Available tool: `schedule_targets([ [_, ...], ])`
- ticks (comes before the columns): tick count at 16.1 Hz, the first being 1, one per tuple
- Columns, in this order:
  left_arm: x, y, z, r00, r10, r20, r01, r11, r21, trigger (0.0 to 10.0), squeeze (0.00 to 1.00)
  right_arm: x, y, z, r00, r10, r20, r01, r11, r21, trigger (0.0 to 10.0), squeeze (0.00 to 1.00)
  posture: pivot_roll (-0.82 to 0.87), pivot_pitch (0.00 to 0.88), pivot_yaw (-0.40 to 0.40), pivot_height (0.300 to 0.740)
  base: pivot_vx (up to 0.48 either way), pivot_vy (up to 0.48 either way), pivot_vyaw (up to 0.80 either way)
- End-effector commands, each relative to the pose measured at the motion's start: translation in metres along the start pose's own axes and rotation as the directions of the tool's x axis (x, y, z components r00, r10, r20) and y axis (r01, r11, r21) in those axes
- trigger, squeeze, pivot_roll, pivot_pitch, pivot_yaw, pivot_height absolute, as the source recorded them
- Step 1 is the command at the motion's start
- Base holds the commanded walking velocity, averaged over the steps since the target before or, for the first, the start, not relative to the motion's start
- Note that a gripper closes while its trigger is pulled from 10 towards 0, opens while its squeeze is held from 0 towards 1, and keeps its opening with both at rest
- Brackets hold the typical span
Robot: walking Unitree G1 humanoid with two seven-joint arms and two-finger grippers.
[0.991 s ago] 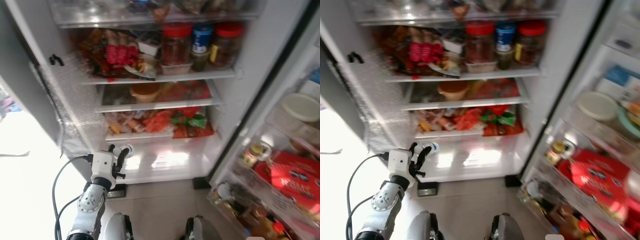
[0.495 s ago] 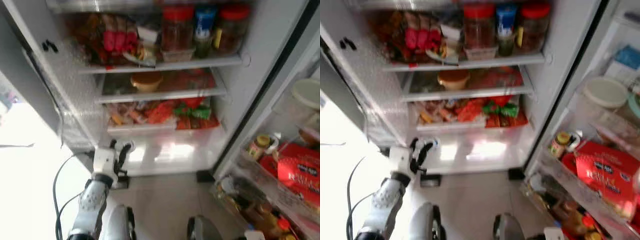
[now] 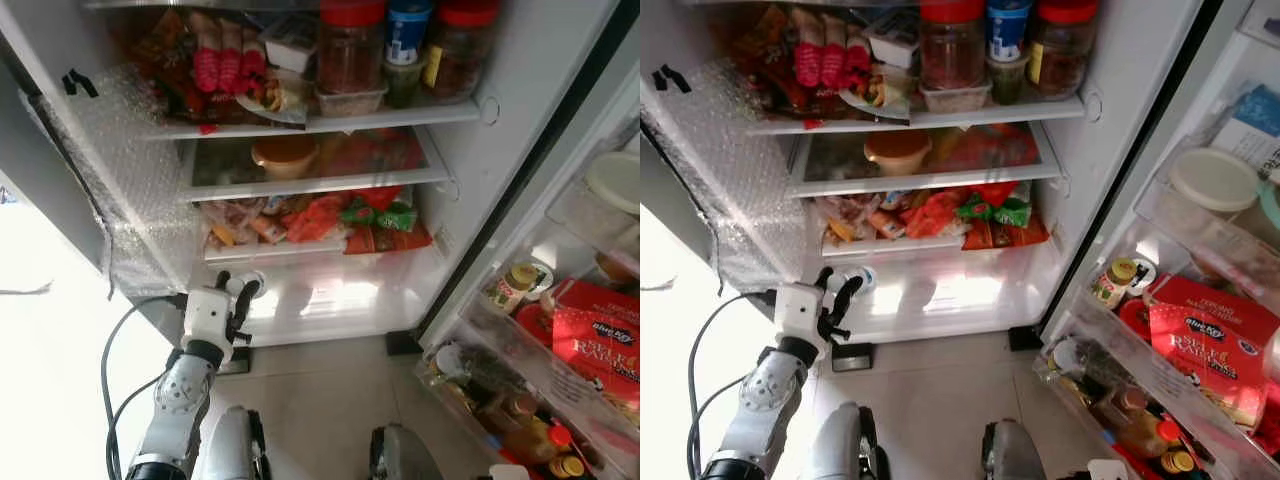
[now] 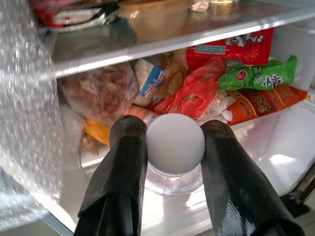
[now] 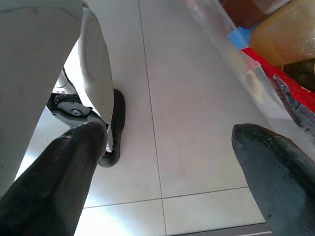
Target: Restocking fridge
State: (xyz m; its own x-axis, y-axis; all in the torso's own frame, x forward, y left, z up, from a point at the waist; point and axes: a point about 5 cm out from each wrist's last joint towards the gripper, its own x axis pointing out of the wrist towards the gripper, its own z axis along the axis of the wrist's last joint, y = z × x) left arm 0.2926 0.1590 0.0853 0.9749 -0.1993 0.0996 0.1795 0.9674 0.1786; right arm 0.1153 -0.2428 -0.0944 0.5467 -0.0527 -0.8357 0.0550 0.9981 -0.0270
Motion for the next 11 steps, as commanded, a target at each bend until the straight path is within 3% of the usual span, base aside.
schedule_targets([
  [1, 0.003, -0.001, 0.009, 0.999, -0.018, 0.037, 0.016, 0.999, 0.048, 10.0, 0.00, -0.002, -0.001, -0.008, 1.000, 0.000, -0.017, 0.000, 1.000, 0.014, 10.0, 0.00, -0.06, 0.201, 0.013, 0.630, 0.000, 0.000, 0.00],
  [2, 0.007, 0.001, 0.015, 0.998, -0.009, 0.061, 0.004, 0.996, 0.089, 10.0, 0.00, -0.002, 0.000, -0.007, 1.000, 0.004, -0.018, -0.004, 1.000, 0.012, 10.0, 0.00, -0.06, 0.204, 0.012, 0.630, 0.000, 0.000, 0.00],
  [11, 0.015, -0.002, 0.032, 0.992, -0.027, 0.122, 0.013, 0.993, 0.119, 10.0, 0.00, -0.002, 0.000, -0.006, 1.000, 0.002, -0.015, -0.002, 1.000, 0.012, 10.0, 0.00, -0.06, 0.212, 0.011, 0.630, 0.027, 0.000, 0.00],
])
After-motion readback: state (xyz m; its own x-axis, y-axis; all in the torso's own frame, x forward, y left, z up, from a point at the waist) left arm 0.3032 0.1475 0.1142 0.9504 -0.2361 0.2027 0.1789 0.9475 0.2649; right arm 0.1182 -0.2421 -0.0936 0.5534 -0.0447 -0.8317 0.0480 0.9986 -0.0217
